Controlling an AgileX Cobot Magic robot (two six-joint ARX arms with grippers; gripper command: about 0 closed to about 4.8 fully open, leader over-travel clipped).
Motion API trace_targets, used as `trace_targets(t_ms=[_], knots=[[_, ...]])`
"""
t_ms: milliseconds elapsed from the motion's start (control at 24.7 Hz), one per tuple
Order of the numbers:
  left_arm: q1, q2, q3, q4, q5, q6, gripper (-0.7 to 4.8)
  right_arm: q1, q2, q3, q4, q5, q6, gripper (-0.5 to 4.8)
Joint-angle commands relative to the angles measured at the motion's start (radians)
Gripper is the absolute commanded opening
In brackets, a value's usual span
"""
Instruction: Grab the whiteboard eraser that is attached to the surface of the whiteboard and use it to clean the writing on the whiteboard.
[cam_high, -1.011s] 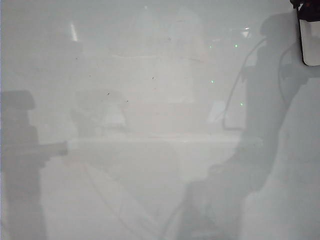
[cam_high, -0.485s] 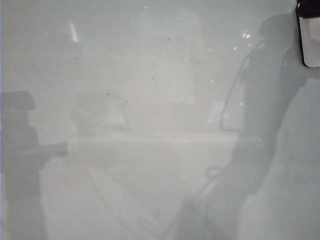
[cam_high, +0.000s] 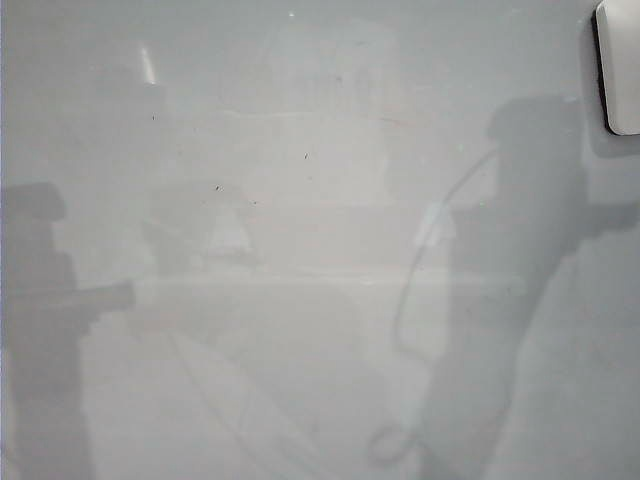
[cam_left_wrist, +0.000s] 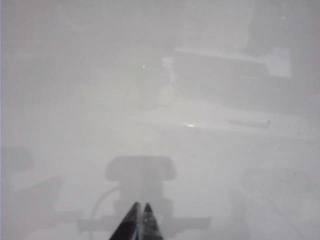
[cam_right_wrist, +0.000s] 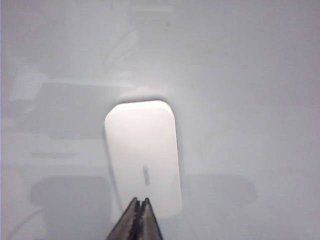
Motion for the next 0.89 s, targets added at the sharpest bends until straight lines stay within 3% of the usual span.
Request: trace_targets(t_ms=[40,364,647,889], knots=[[0.000,-0.024,0.003,0.014,-0.006,-0.039,-0.05,0.000,-0.101,-0.016,-0.047,-0.016,0.050,-0.05],[0.000,-0.062,-0.001,-0.037,-0.067,-0.021,-0.05,0.001,-0.305,-0.097,-0.161,-0.063,0.089,-0.05],[-0.001,-0.180,-0.014,-0.136,-0.059,0.093,-0.06,0.001,-0.442,-0.171,-0.284,-0.108,0.110,-0.05],[-0.002,-0.236,-0.083,-0.146,0.148,0.122,-0.05,0.001,-0.459,-0.238,-0.298,-0.233,0.172,-0.05]])
